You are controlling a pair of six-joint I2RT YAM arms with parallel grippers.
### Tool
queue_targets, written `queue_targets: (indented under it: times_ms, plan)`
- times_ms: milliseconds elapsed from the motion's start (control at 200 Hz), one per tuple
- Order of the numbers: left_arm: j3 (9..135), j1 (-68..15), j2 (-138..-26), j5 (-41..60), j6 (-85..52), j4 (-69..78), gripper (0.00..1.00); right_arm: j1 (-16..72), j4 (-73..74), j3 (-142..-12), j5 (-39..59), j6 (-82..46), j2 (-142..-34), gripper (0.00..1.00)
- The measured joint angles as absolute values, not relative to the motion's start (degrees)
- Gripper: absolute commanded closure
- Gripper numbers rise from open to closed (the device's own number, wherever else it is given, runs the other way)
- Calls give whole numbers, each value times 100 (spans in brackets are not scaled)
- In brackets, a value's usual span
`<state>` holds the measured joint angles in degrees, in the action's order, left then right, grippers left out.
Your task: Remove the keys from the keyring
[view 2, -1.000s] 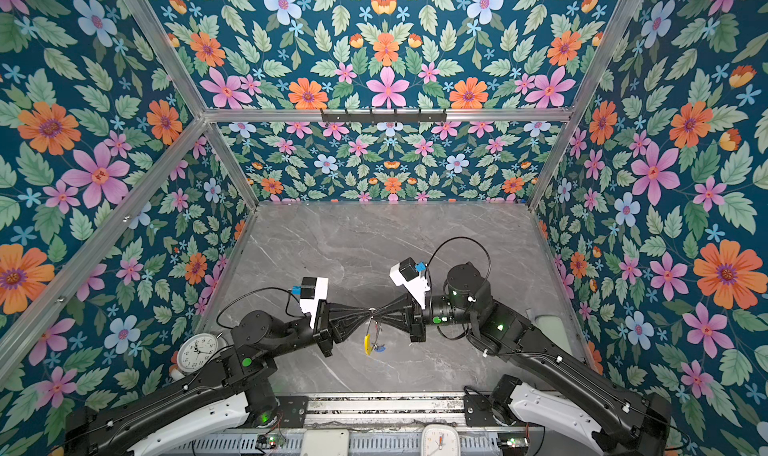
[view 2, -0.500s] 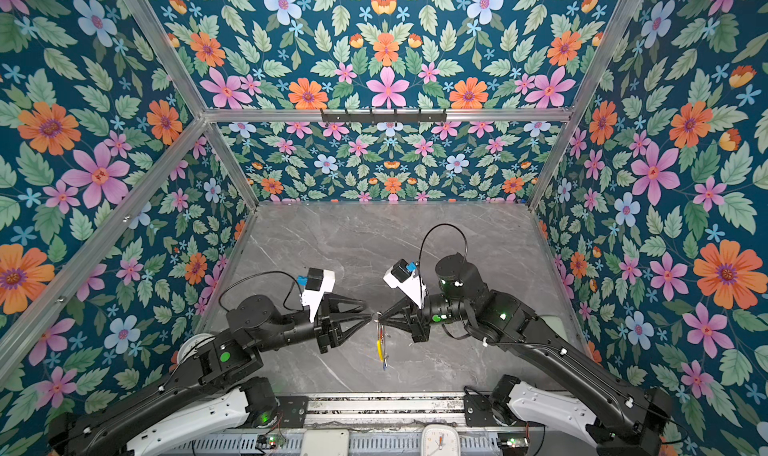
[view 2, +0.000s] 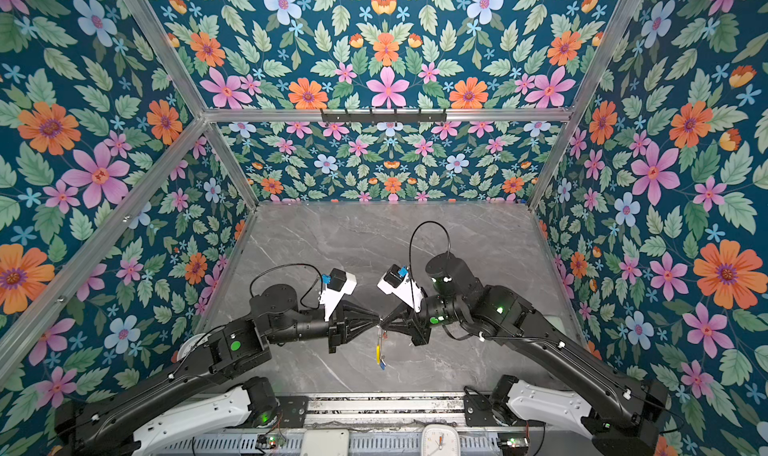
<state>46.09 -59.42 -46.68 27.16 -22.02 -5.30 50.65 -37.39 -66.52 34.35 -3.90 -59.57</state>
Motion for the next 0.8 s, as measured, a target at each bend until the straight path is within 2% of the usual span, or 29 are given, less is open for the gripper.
queue_targets:
  times_ms: [340,560,630,770,800]
  plan:
    - [4611,-5940,-4746,2880,-2211,-515,82,5175,-3883,-6768,3208,-259,-5957,100]
    - [4606,-5937,-4742,2936,-2211,-484,92,5207,-3918,-6785,3183,-239,-5999,100]
    - [4582,-5940,-4742,2985,-2211,-458,100,5212,-3927,-6785,3153,-239,-6016,100]
    - [4504,-5937,-4733,2998,-2209,-370,100,5240,-3957,-6785,3100,-242,-6034,100]
    - [4453,-5937,-4703,2998,-2215,-292,100,5249,-3951,-6785,3087,-246,-6034,93]
